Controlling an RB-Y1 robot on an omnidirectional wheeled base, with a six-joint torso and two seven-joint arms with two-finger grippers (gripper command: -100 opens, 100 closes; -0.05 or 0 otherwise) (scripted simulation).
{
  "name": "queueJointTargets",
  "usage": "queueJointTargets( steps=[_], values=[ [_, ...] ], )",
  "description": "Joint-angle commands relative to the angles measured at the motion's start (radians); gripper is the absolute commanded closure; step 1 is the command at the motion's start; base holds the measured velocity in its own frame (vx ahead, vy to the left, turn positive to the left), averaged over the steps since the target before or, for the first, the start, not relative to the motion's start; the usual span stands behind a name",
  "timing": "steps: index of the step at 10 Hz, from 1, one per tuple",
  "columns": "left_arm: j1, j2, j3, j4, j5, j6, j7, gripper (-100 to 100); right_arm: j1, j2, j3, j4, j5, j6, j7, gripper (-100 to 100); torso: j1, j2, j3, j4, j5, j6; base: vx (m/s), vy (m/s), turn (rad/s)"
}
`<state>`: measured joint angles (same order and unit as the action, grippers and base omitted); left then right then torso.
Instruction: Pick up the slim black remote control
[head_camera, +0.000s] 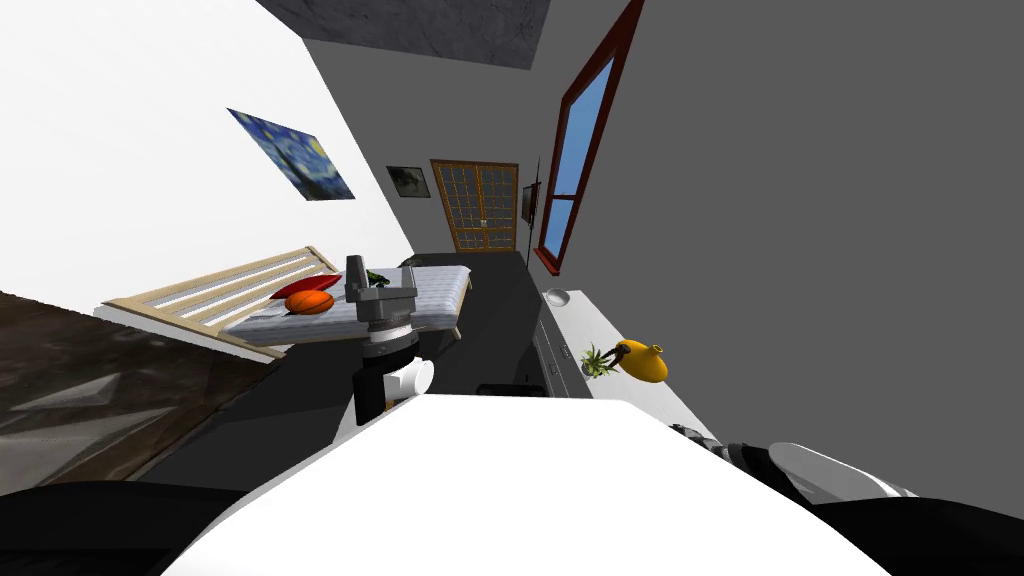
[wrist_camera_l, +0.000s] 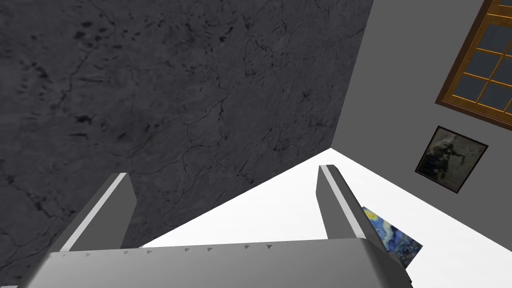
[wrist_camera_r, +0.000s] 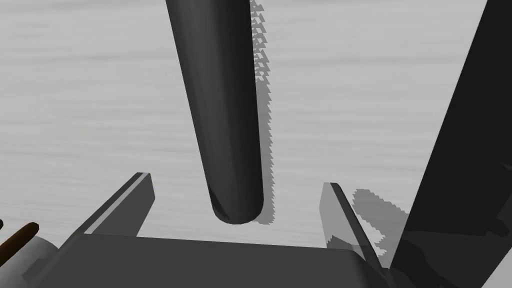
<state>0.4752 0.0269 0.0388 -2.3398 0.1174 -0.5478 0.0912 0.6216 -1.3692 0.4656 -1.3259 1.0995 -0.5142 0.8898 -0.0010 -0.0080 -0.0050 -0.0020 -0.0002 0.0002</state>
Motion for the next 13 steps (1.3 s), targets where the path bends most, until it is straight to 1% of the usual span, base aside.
queueJointTargets(
  steps=[1,2,3,4,7,8,9,13],
  values=[
    [0.000,0.000,0.000,0.000,0.000,0.000,0.000,0,0.006,-0.005,0.014,0.030,0.029,0.033,0.020,-100,0.000,0.000,0.000,0.000,0.000,0.000,0.178,0.023,-0.115],
    [0.000,0.000,0.000,0.000,0.000,0.000,0.000,0,0.002,0.001,0.008,0.025,0.018,0.017,0.016,-100,0.000,-0.001,-0.001,0.000,0.000,0.000,0.079,0.007,-0.023],
    [0.000,0.000,0.000,0.000,0.000,0.000,0.000,0,0.001,0.002,0.010,0.028,0.020,0.021,0.019,0,0.000,0.003,0.001,0.000,0.000,-0.001,0.013,0.002,0.007],
    [0.000,0.000,0.000,0.000,0.000,0.000,0.000,0,-0.002,0.032,0.021,0.044,0.029,0.037,0.023,-100,-0.001,0.007,0.004,0.001,0.000,0.000,0.010,-0.011,0.081],
    [0.000,0.000,0.000,0.000,0.000,0.000,0.000,0,-0.008,0.078,0.038,0.068,0.042,0.061,0.030,-100,-0.002,0.009,0.005,0.002,-0.001,0.000,0.008,-0.022,0.061],
    [0.000,0.000,0.000,0.000,0.000,0.000,0.000,0,-0.013,0.068,0.040,0.061,0.044,0.058,0.019,-100,-0.003,0.009,0.005,0.002,-0.001,0.000,0.001,-0.010,0.009],
    [0.000,0.000,0.000,0.000,0.000,0.000,0.000,0,-0.013,0.070,0.041,0.063,0.045,0.059,0.021,100,-0.002,0.010,0.006,0.002,0.000,0.000,0.000,0.000,0.000],
    [0.000,0.000,0.000,0.000,0.000,0.000,0.000,0,-0.012,0.069,0.042,0.063,0.045,0.058,0.022,100,-0.002,0.009,0.005,0.003,-0.001,-0.001,-0.001,-0.001,-0.001]
  ],
)
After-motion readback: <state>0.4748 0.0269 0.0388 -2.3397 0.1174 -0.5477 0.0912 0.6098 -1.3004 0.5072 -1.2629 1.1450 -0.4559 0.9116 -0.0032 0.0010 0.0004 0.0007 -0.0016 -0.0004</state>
